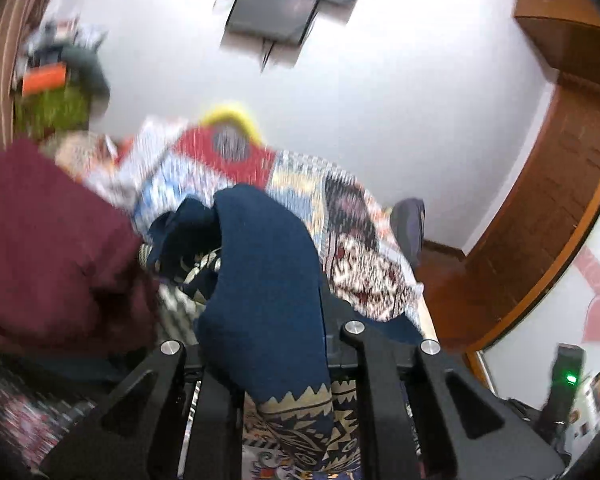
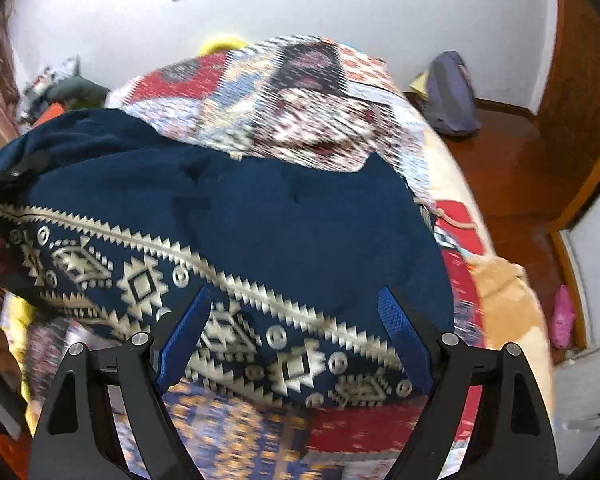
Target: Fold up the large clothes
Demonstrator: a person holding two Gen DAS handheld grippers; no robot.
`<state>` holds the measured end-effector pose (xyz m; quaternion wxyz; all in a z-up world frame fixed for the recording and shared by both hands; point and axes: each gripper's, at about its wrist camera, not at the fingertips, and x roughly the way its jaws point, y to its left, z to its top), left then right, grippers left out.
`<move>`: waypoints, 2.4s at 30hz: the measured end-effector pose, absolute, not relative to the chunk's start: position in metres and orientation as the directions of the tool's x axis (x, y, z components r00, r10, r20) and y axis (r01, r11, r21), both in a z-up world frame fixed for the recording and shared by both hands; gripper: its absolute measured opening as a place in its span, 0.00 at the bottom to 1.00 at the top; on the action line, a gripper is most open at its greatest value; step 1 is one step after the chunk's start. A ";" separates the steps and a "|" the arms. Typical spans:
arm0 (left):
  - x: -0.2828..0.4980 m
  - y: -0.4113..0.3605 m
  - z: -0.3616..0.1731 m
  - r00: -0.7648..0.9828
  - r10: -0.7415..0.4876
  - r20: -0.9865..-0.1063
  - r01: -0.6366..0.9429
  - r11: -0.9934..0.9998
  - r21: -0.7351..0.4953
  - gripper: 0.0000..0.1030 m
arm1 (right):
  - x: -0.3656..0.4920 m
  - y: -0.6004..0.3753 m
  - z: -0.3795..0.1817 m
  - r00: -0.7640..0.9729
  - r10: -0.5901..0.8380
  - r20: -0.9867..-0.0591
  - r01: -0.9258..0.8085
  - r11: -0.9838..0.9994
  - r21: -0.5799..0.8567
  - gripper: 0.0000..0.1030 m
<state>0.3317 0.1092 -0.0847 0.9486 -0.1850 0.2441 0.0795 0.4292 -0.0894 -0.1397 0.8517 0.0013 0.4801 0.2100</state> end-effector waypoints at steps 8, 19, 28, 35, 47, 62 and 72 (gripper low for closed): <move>0.305 0.108 -0.077 0.857 0.177 -0.483 -0.271 0.954 -0.131 0.11 | 0.409 0.012 -0.172 0.269 0.515 -0.814 -0.517 0.790 0.330 0.82; 0.321 0.077 -0.095 0.840 0.149 -0.522 -0.208 0.977 -0.055 0.11 | 0.391 -0.030 -0.166 0.330 0.433 -0.839 -0.558 0.806 0.196 0.83; 0.344 0.024 -0.095 0.837 0.022 -0.547 -0.063 0.996 -0.057 0.11 | 0.432 -0.130 -0.217 0.274 0.274 -0.922 -0.296 0.936 0.190 0.83; 0.377 -0.031 -0.130 0.711 -0.207 -0.672 0.143 0.978 -0.150 0.11 | 0.434 -0.126 -0.246 0.230 0.307 -0.923 -0.301 0.925 0.232 0.83; 0.363 -0.041 -0.191 0.473 -0.305 -0.827 0.254 0.945 -0.204 0.22 | 0.414 -0.189 -0.208 0.332 0.261 -0.907 -0.230 0.954 0.191 0.83; 0.346 0.036 -0.152 0.639 -0.028 -0.769 0.103 0.993 0.050 0.63 | 0.416 -0.137 -0.122 0.475 0.404 -0.782 -0.374 0.897 0.236 0.83; 0.346 0.045 -0.205 0.558 -0.052 -0.828 0.112 0.994 0.013 0.64 | 0.427 -0.104 -0.187 0.329 0.389 -0.861 -0.384 0.888 0.254 0.83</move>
